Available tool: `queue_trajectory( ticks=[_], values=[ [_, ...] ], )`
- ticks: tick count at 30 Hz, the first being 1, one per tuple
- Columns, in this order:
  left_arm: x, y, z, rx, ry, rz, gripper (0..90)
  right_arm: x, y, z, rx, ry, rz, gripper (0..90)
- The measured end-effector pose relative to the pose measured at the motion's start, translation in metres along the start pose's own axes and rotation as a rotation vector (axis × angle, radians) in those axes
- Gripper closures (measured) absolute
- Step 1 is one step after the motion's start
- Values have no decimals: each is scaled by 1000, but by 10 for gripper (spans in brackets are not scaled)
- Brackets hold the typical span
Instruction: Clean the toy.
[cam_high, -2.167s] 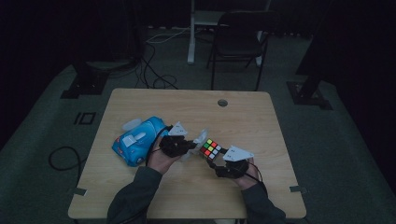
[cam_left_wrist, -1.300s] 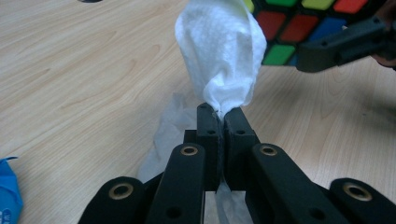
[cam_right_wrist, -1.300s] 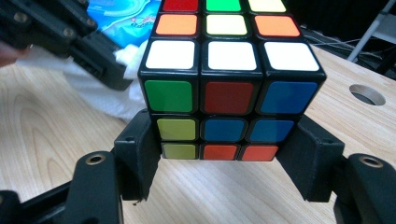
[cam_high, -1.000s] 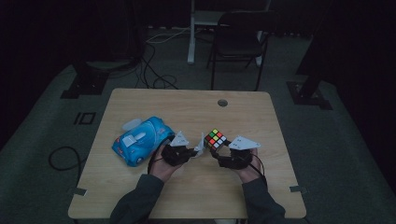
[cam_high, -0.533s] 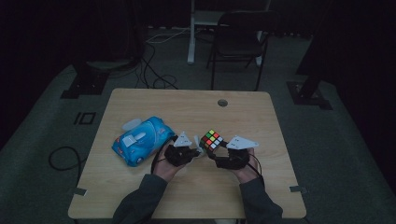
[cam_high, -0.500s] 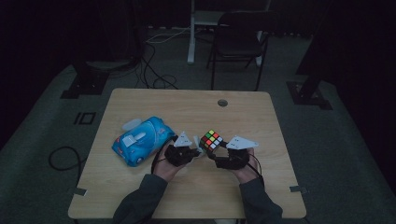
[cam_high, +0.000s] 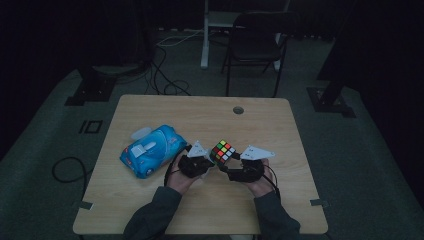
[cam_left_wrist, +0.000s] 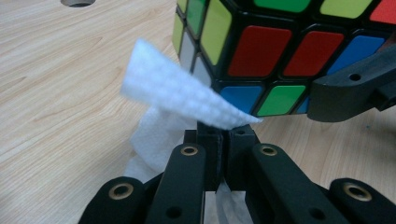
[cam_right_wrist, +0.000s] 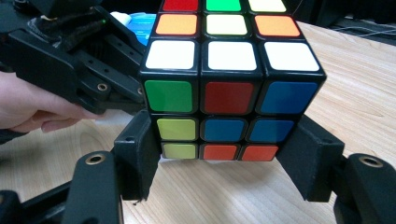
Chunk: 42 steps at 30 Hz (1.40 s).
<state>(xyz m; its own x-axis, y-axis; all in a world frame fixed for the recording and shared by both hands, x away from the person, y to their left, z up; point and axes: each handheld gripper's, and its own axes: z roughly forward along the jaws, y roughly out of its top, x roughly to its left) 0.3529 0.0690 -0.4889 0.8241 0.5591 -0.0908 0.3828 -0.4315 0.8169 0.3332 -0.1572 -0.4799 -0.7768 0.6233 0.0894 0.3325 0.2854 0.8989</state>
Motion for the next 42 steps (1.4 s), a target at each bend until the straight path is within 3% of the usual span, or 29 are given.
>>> queue_trajectory(
  ticks=[10, 17, 26, 35, 42],
  values=[
    [-8, -1, 2, -19, -26, 23, 879, -1, 2, 2, -14, 14, 23, 350],
    [-9, -1, -2, -38, -20, 31, 879, -3, 2, 0, -14, 9, 27, 350],
    [2, -2, -3, -61, 15, -24, 879, -2, 2, -1, -15, 5, 29, 350],
    [-4, -5, 5, -101, -24, -30, 879, -1, 4, 4, -34, 35, 63, 350],
    [-14, -6, 10, -118, -62, 12, 879, -3, 5, 4, -40, 40, 72, 350]
  ],
)
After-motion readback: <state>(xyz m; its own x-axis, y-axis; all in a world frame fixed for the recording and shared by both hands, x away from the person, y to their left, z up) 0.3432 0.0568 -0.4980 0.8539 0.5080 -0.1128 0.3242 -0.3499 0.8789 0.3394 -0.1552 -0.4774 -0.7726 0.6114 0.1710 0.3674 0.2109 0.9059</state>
